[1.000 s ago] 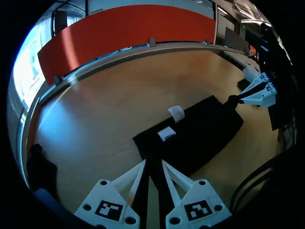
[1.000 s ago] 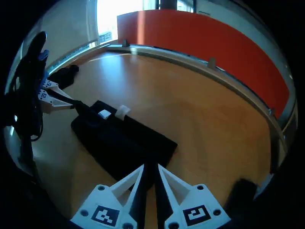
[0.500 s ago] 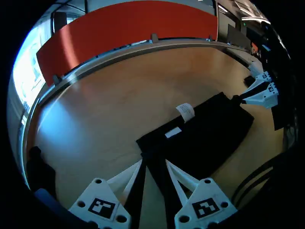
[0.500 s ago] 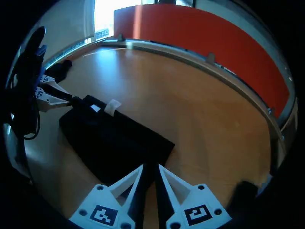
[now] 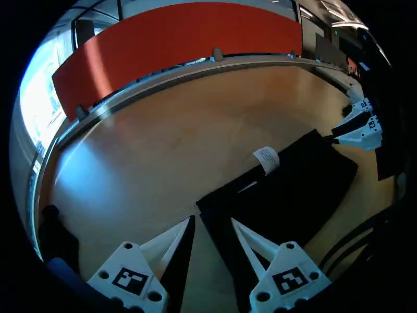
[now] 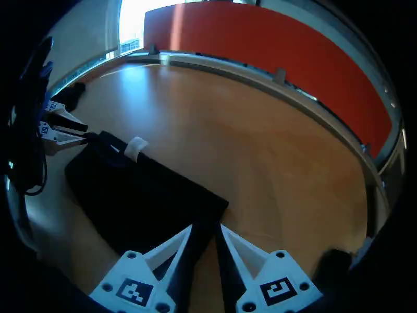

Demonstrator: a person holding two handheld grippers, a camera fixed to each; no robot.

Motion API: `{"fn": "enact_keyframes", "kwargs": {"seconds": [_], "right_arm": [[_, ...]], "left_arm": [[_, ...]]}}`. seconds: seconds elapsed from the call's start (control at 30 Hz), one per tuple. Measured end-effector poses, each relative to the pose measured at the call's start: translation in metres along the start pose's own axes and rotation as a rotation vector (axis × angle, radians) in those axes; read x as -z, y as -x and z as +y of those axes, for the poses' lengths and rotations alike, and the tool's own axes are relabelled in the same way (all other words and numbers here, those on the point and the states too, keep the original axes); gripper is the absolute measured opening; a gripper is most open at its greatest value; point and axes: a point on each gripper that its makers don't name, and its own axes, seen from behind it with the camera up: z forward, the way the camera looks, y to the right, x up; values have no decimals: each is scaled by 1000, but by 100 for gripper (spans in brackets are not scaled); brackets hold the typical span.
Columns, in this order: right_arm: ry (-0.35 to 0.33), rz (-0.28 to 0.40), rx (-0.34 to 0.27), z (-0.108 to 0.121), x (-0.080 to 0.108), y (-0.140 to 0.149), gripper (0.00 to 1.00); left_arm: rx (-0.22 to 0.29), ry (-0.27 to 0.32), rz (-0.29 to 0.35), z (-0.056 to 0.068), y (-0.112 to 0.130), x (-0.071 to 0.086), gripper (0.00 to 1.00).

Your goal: Fold towel

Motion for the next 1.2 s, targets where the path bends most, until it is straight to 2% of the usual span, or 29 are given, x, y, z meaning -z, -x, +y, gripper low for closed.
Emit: {"fn": "enact_keyframes", "kwargs": {"seconds": [0.1, 0.17, 0.33, 0.43, 0.5, 0.57, 0.6, 0.8, 1.2], "right_arm": [[23, 2, 7, 5, -2, -2, 33], [36, 7, 14, 8, -3, -4, 38], [68, 16, 24, 16, -2, -9, 59], [73, 21, 25, 18, -2, -11, 66], [70, 27, 22, 17, -1, -12, 76], [65, 35, 16, 16, 0, -13, 89], [64, 39, 13, 16, 1, -14, 91], [65, 51, 4, 17, 5, -14, 92], [44, 57, -7, 6, 16, -6, 92]], "left_arm": [[4, -11, 3, -4, -3, -2, 41], [6, -16, 6, -6, -5, -3, 45], [19, -31, 16, -13, -9, -3, 68], [34, -35, 20, -17, -10, -1, 82], [47, -32, 20, -18, -9, 1, 91], [59, -29, 20, -20, -8, 3, 92], [64, -29, 19, -20, -7, 4, 92], [79, -34, 16, -25, -2, 9, 93], [92, -30, 16, -21, 5, 22, 93]]}}
